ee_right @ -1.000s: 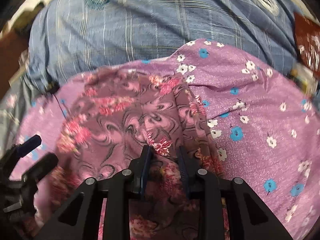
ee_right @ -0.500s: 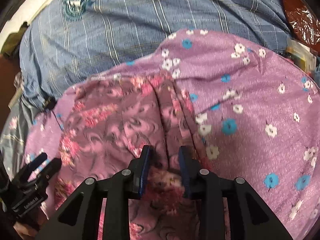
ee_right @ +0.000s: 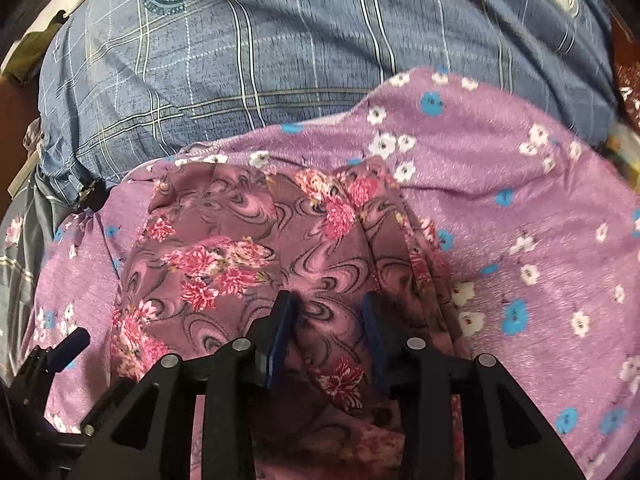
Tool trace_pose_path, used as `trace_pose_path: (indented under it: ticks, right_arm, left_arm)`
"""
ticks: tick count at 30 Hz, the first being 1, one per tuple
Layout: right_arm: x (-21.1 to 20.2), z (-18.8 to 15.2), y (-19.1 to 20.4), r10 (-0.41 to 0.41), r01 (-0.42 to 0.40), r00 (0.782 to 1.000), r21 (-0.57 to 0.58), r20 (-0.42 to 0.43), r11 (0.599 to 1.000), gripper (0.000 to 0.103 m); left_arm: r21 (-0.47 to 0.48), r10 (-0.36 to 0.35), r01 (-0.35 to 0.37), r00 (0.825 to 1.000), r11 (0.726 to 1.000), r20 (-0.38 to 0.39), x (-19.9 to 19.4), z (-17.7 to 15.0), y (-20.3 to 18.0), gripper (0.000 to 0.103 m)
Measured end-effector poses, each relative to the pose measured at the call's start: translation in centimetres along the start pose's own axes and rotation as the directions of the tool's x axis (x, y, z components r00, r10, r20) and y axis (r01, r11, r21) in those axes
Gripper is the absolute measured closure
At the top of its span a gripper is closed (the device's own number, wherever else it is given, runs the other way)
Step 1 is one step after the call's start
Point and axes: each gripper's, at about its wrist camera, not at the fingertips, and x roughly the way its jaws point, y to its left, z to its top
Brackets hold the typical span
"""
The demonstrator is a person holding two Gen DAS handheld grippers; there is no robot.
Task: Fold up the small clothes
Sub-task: 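Open both tools and hold them above the folded garment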
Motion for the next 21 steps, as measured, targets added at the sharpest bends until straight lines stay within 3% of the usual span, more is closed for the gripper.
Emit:
trace_pose_path:
  ticks: [9, 17, 21]
  right_arm:
    - [-3.9, -0.8, 0.7, -0.059, 0.067, 0.991, -0.065, 0.118, 0.996, 0.066]
    - [-3.8, -0.8, 0.5, -0.057, 0.065, 0.992, -0.07, 0.109, 0.995, 0.066]
    - [-2.8, -1.1, 0.6, -0.061, 0.067, 0.995, -0.081, 0.075, 0.994, 0.066]
  left_arm:
    - [0.101, -0.008, -0.007, 0.99, 0.995, 0.14, -3.2, -0.8, -2.1, 0.016]
    - [0.149, 0.004, -0.021, 0.993, 0.989, 0.114, -2.2, -1.2, -3.4, 0.016]
    - [0.154, 0.025, -0.033, 0.998, 0.988, 0.054, -0.6, -1.0, -3.6, 0.016]
